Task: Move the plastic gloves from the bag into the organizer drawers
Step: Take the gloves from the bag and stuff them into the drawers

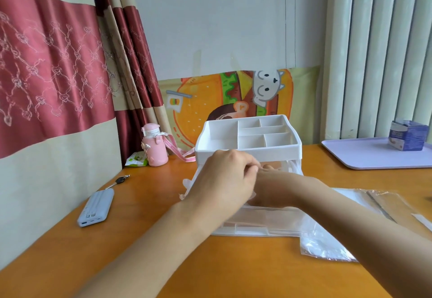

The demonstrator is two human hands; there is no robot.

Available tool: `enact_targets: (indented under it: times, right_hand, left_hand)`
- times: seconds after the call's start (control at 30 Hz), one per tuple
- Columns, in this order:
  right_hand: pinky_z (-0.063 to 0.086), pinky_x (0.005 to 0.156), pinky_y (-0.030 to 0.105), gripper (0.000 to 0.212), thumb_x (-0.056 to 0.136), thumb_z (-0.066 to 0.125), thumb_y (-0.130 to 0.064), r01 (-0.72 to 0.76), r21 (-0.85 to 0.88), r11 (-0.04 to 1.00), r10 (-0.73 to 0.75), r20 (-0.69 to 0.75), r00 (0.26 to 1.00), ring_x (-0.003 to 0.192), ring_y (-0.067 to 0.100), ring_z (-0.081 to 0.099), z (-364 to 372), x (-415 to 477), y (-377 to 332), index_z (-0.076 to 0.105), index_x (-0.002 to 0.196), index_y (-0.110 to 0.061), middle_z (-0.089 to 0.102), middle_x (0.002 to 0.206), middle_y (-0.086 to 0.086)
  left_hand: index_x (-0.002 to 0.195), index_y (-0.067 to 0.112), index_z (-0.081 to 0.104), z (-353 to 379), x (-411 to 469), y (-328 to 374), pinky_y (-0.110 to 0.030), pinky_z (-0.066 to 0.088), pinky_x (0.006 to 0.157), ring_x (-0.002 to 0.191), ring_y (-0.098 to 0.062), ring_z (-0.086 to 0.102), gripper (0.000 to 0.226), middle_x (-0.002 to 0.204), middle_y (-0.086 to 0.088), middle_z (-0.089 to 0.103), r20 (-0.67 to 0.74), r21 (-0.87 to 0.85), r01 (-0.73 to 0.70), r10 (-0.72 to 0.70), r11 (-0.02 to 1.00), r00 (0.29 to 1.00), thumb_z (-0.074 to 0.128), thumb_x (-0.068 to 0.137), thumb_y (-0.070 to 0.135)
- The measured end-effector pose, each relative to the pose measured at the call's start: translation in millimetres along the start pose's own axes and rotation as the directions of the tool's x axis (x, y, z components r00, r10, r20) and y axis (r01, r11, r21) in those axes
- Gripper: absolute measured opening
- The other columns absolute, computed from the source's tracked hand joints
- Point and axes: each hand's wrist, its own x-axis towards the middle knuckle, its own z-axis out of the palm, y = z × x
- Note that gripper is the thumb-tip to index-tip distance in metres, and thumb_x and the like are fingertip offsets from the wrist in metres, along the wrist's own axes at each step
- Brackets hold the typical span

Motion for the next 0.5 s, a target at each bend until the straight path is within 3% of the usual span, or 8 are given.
enact_targets:
  times: [0.1,0.23,0.33,0.43,0.5]
  right_hand:
    - [0.026,0.110,0.054,0.054,0.096,0.040,-0.049,-0.028,-0.060,0.998,0.031,0.048,0.998,0.138,0.034,0.020,-3,-2,1,0.033,0.145,-0.026,0.024,0.151,0.006]
    - [0.029,0.107,0.049,0.054,0.095,0.043,-0.050,-0.018,-0.056,0.998,0.021,0.051,0.998,0.134,0.035,0.025,-5,-5,6,0.032,0.144,-0.029,0.027,0.146,0.010]
    - [0.029,0.108,0.047,0.064,0.093,0.045,-0.053,-0.029,-0.072,0.997,0.033,0.067,0.997,0.134,0.034,0.027,-5,-6,7,0.023,0.148,-0.027,0.025,0.148,0.008]
    - [0.031,0.110,0.045,0.070,0.092,0.049,-0.053,-0.026,-0.081,0.996,0.032,0.071,0.997,0.132,0.032,0.030,-7,-7,8,0.021,0.149,-0.026,0.026,0.149,0.008]
    - [0.031,0.109,0.042,0.071,0.090,0.051,-0.054,-0.034,-0.067,0.997,0.039,0.077,0.996,0.131,0.031,0.033,-10,-8,8,0.023,0.149,-0.024,0.027,0.148,0.008]
  left_hand:
    - [0.078,0.014,0.074,3,2,-2,-0.032,0.056,0.071,0.066,-0.013,0.067,0.031,0.072,-0.002,0.072,0.130,-0.023,0.089,-0.085,0.996,0.988,0.055,0.094,0.032]
    - [0.072,0.028,0.071,14,6,-18,-0.031,0.050,0.064,0.067,-0.013,0.058,0.028,0.065,0.008,0.063,0.280,0.125,0.136,-0.167,0.983,0.945,0.053,0.091,0.038]
    - [0.063,0.021,0.064,17,7,-28,-0.034,0.043,0.064,0.066,-0.016,0.051,0.036,0.061,0.005,0.054,0.357,0.202,0.207,-0.269,0.957,0.895,0.051,0.092,0.036]
    - [0.095,0.013,0.067,15,10,-32,-0.034,0.047,0.088,0.100,-0.024,0.058,0.031,0.101,-0.008,0.066,0.392,0.254,0.242,-0.328,0.936,0.859,0.050,0.094,0.038]
    - [0.121,0.010,0.060,6,11,-31,-0.030,0.046,0.087,0.111,-0.025,0.056,0.039,0.117,-0.010,0.062,0.350,0.306,0.237,-0.341,0.922,0.872,0.055,0.093,0.037]
